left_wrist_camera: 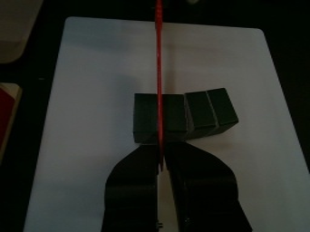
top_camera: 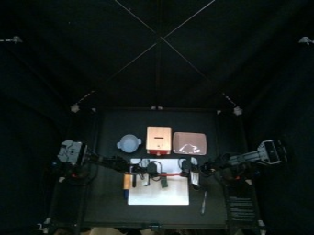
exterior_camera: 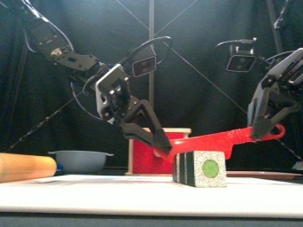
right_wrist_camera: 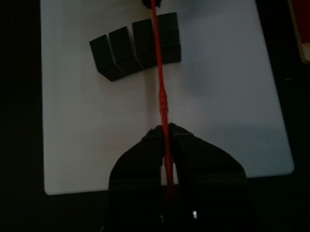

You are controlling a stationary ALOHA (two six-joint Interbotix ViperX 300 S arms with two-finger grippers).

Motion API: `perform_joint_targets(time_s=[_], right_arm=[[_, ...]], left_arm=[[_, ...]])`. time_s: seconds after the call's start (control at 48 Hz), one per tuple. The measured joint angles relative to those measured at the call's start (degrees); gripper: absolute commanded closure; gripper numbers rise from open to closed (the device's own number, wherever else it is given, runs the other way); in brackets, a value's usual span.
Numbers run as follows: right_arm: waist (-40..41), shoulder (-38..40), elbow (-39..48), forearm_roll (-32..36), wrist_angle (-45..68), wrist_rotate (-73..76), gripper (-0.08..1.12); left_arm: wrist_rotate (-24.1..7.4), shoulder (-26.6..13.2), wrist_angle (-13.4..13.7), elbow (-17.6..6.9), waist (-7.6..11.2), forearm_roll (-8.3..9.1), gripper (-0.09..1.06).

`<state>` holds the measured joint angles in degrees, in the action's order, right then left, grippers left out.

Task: Place sushi on board then cut the sushi with the knife then place the pieces on the plate
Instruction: Cut the sushi into 4 pieces

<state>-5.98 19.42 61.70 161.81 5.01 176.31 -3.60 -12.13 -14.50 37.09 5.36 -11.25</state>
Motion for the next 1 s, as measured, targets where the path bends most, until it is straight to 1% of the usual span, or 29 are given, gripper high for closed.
perform_joint_targets(time_s=[0.208,0.583,1.0], right_arm=[[0.0,-0.1,-0.1,-0.4,-0.1,-0.1,0.62],[0.0,-3.6,-0.9,-1.3,-0.2,0.0,0.62],[0.2,-4.8,-1.1,-1.5,-1.1,-0.1,0.62]], left_arm=[[0.0,0.0,1.4,-0.1,0.0,0.0,0.58],[0.1,0.1,2.3,-0.2,0.0,0.0,0.58],[0.3,-0.2,3.4,-0.1,0.0,0.0,0.58]])
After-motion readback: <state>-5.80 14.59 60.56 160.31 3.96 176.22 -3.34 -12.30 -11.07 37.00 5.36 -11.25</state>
